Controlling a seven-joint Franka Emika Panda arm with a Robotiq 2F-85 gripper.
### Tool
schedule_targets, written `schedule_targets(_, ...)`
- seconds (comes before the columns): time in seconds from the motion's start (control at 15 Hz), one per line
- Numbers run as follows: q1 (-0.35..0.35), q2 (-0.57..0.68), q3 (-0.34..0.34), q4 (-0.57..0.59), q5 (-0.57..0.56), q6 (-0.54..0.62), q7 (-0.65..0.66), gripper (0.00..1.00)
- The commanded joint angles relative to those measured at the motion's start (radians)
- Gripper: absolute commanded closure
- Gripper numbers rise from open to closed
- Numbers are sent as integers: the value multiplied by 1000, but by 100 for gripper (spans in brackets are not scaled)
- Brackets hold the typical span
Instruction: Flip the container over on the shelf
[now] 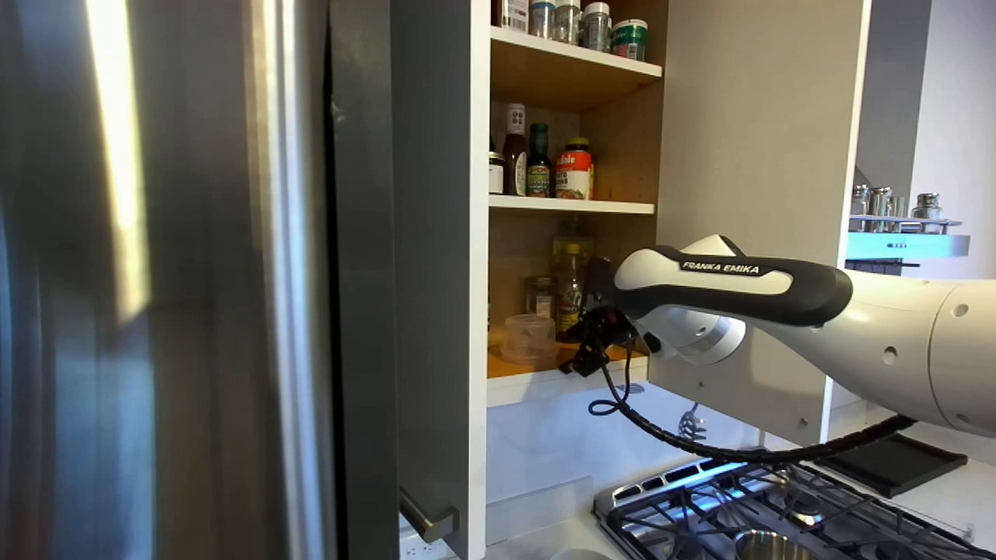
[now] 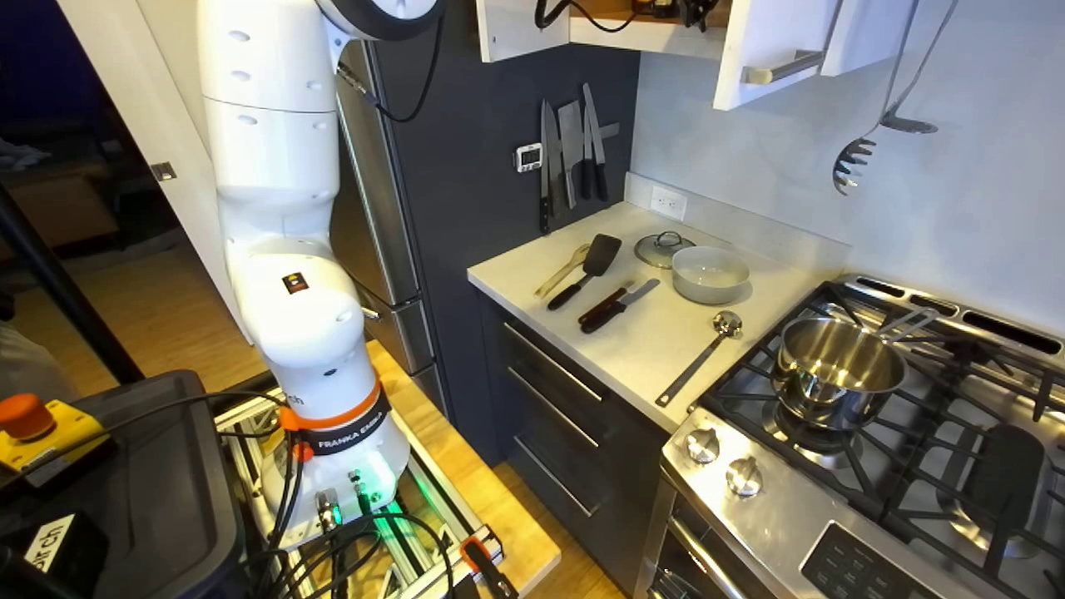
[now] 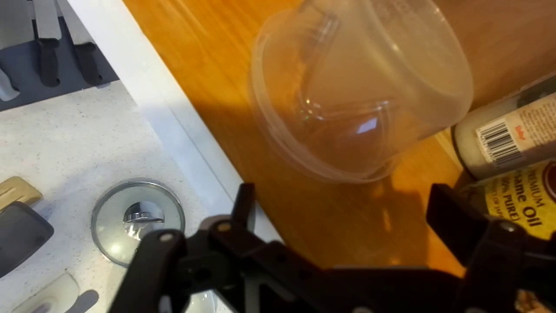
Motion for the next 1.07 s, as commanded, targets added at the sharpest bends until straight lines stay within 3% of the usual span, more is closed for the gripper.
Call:
schedule_targets(0.0, -14, -15, 1, 7, -1, -43, -3, 0)
schedule_targets(0.33, -29, -96, -64, -5, -168, -187, 126, 0)
schedule_targets(0.6, -59, -141, -72, 30, -152, -357, 158, 0)
schedule_targets(1.0, -53, -209, -73, 7, -135, -420, 152, 0)
